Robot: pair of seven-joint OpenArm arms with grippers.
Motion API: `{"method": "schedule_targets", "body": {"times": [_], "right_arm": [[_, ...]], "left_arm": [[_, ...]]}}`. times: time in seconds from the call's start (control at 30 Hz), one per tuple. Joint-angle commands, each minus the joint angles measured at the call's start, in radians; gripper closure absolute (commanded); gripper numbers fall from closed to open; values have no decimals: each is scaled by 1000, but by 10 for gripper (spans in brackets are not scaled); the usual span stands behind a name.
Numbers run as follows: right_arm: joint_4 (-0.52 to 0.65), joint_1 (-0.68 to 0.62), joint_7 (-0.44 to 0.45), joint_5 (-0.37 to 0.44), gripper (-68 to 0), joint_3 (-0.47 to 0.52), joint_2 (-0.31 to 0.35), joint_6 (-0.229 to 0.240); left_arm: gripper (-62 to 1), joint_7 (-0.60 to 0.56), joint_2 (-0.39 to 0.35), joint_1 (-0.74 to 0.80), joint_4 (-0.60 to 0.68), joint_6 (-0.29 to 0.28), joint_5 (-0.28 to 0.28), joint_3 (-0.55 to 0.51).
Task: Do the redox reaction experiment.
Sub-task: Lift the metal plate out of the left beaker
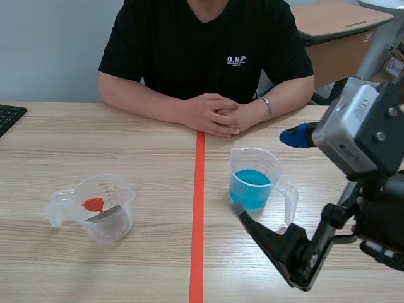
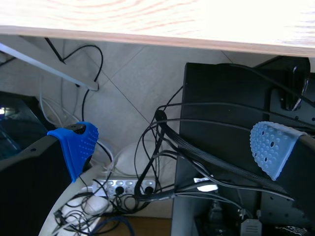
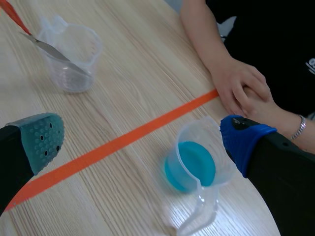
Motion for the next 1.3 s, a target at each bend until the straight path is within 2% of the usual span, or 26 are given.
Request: {"method": "schedule_targets", "body": {"times": [0.0, 0.23, 0.43, 0.63, 1.07, 1.27], "right_arm": [[19, 30, 11, -8, -679, -25, 18, -2], [19, 141, 7, -70, -679, -187, 17, 1], [1, 256, 7, -116, -679, -339, 16, 1], [-68, 382, 8, -119, -679, -476, 7, 1], [-285, 666, 53, -143, -679, -718, -103, 5], [-366, 745, 53, -157, -679, -782, -171, 3]], "left_arm": [[-623, -13, 0, -1, 17, -5, -2, 20], [-623, -13, -1, -18, 9, -5, 7, 72], [-623, -13, 0, -25, 8, -5, 39, 97], [-623, -10, 0, -26, 8, -5, 40, 97], [-623, -10, 0, -26, 4, -2, 39, 97], [-623, -10, 0, -26, 4, -2, 39, 97]]}}
